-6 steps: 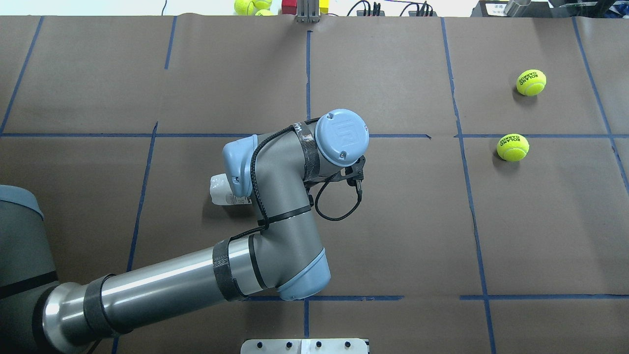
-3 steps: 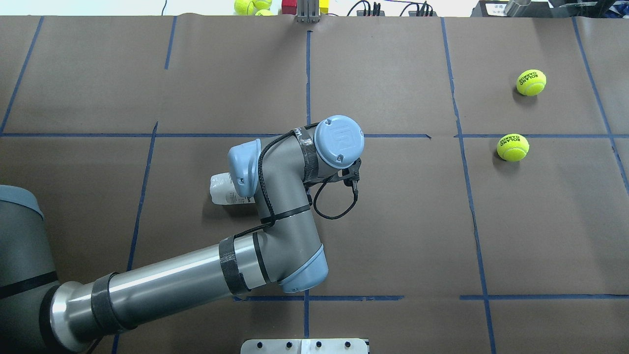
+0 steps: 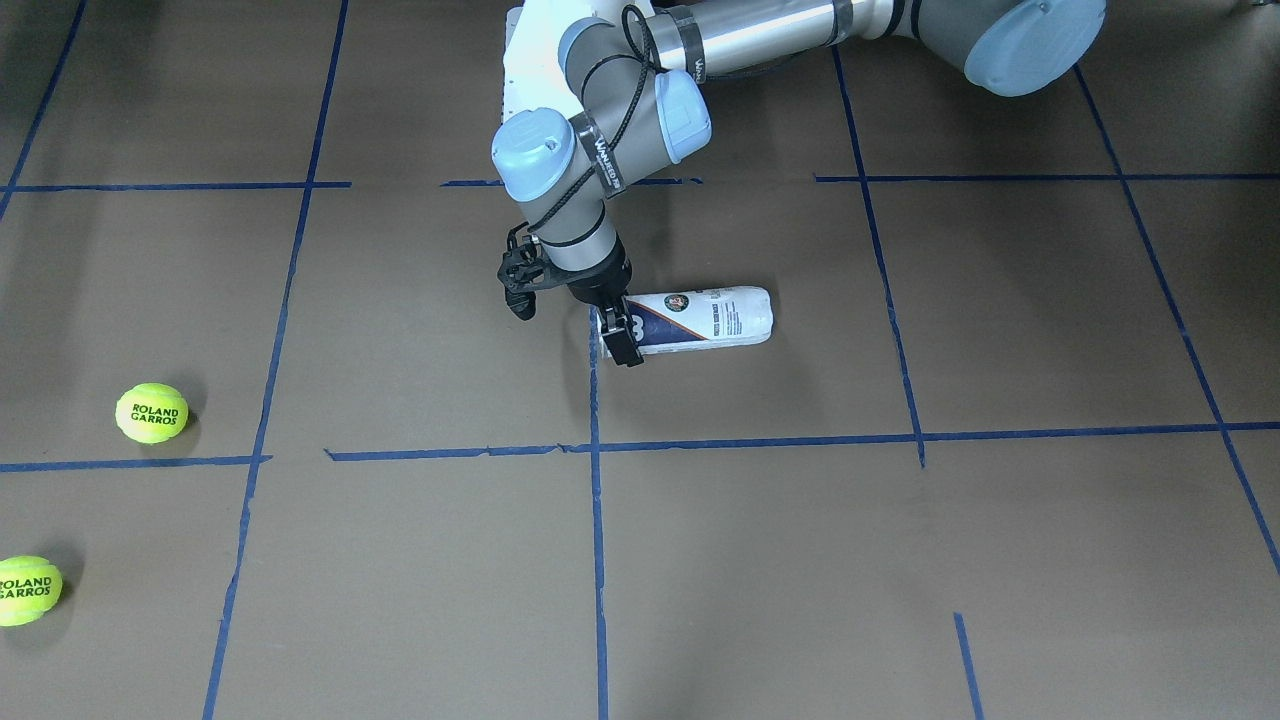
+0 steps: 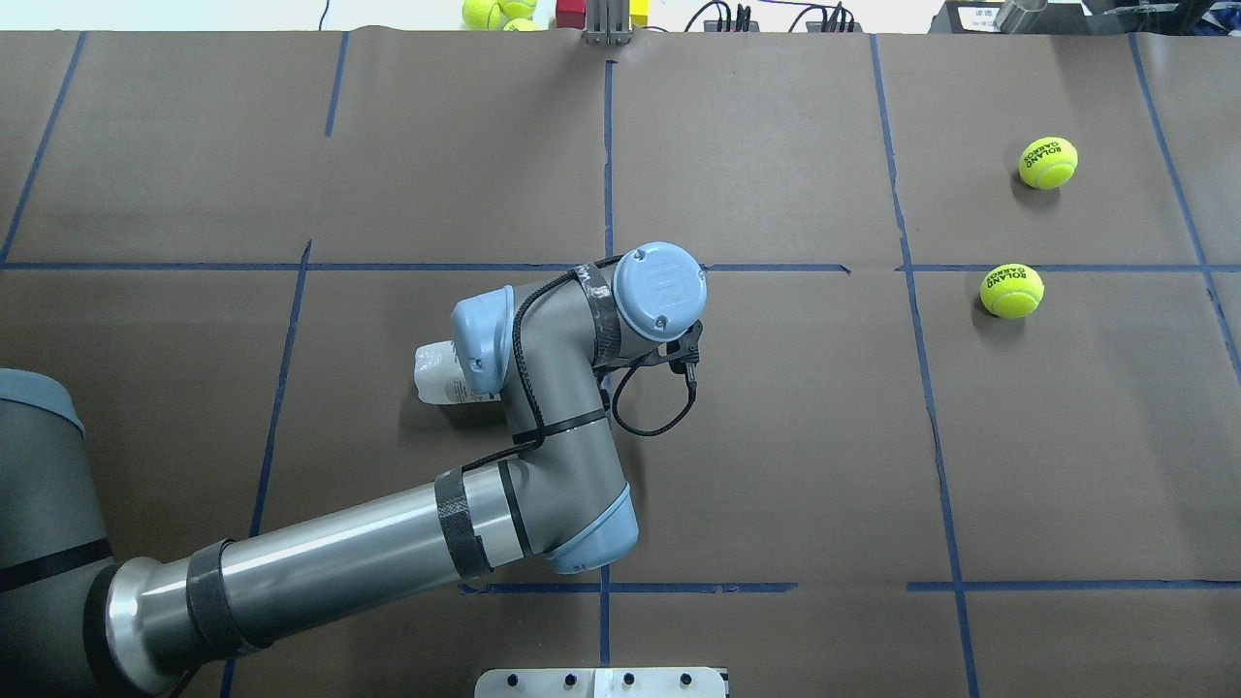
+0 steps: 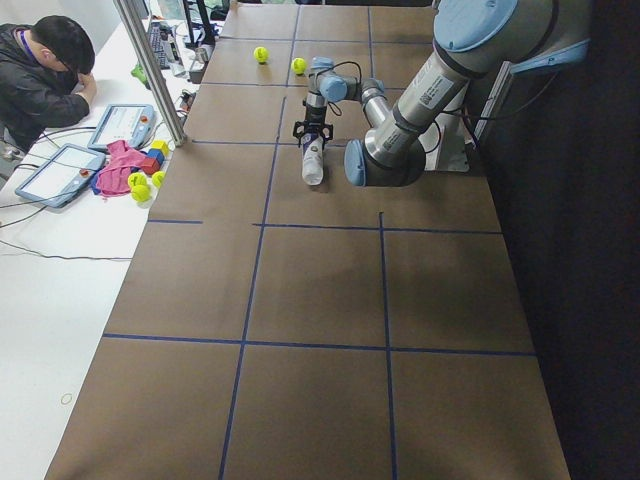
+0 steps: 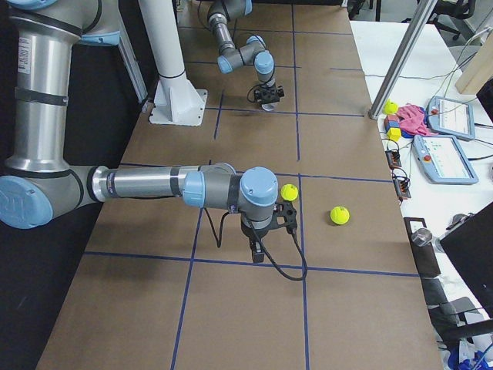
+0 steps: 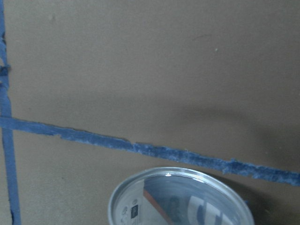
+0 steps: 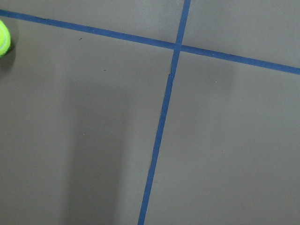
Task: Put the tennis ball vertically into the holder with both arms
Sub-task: 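Lift the can with the left gripper and stand it upright, open end up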
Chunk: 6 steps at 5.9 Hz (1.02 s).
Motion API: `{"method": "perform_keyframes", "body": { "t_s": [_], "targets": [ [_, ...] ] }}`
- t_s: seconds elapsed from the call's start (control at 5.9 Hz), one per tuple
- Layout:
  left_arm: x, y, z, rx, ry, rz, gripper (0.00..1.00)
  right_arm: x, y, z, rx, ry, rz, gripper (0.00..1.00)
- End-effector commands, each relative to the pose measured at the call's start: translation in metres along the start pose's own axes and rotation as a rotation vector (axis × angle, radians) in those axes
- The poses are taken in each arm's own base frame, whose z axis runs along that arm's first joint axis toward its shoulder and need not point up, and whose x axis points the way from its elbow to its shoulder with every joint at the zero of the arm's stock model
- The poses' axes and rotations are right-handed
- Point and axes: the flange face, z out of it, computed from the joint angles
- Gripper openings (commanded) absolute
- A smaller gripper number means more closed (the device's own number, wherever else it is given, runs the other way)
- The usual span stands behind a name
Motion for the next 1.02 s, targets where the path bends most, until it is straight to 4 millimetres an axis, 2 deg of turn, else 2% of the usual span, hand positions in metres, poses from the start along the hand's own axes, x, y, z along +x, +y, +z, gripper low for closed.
{"method": "perform_keyframes", "body": {
  "t_s": [0.0, 0.17, 0.34, 0.51, 0.85],
  "targets": [
    [0.001, -0.004, -0.002, 0.020, -0.002, -0.014, 0.81, 0.000, 0.000, 0.000, 0.000, 0.000, -0.001, 1.00],
    [0.000, -0.003, -0.002, 0.016, -0.003, -0.018, 0.61, 0.000, 0.000, 0.001, -0.001, 0.000, 0.001, 1.00],
    [0.000, -0.004, -0.005, 0.022, -0.005, -0.029, 0.60, 0.001, 0.000, 0.001, -0.001, 0.000, 0.002, 1.00],
    [-0.003, -0.005, -0.026, 0.057, -0.012, -0.030, 0.60, 0.001, 0.000, 0.001, -0.002, -0.001, 0.003, 1.00],
    [-0.023, 0.009, -0.111, 0.218, -0.051, -0.102, 0.62, 0.001, 0.000, 0.001, -0.001, 0.000, 0.002, 1.00]
  ]
}}
